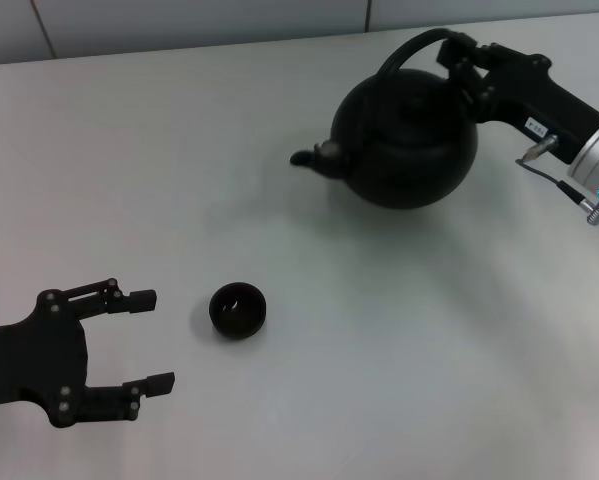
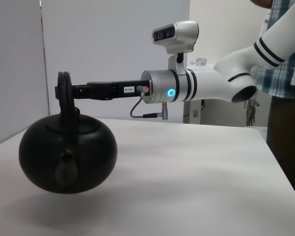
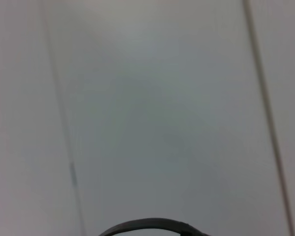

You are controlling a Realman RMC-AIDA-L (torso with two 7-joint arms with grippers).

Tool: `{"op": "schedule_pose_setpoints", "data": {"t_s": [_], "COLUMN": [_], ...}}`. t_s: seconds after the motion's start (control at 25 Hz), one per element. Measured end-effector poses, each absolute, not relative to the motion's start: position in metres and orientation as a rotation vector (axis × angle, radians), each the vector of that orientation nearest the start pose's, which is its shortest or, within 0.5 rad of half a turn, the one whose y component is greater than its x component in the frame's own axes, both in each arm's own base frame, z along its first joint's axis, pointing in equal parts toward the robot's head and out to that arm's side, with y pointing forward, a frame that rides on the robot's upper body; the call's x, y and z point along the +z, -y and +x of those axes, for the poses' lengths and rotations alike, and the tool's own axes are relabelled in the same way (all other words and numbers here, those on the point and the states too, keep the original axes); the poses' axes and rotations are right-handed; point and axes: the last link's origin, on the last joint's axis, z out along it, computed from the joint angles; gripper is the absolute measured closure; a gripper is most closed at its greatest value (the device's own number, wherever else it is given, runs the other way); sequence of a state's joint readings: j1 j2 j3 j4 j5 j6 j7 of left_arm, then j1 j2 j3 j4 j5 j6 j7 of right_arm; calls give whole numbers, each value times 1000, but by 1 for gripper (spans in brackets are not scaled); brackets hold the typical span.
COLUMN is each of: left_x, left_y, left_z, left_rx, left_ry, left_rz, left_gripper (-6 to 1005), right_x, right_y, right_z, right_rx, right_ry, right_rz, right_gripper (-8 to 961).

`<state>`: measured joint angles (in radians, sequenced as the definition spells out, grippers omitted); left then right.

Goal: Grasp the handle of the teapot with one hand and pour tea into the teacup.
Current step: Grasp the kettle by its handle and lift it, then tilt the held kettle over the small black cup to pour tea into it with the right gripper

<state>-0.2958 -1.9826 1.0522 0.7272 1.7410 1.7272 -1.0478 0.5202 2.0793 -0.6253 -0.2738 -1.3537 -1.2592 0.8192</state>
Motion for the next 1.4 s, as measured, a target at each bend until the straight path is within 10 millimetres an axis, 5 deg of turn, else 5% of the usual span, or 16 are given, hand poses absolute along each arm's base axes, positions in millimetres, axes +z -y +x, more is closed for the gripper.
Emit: {"op": "schedule_pose_setpoints", "data": {"t_s": [1.4], "left_x": [5], "left_y": [-261], "left_z": [-286], "left_rx": [-705], "left_ry": [144], "left_rz": [-2883], "left_gripper": [174], "right_x": [-11], "right_y": [-366], "right_z": [242], "right_rx": [822], "right_ry": [-107], "right_rz": [-2306], "right_gripper": [802]}}
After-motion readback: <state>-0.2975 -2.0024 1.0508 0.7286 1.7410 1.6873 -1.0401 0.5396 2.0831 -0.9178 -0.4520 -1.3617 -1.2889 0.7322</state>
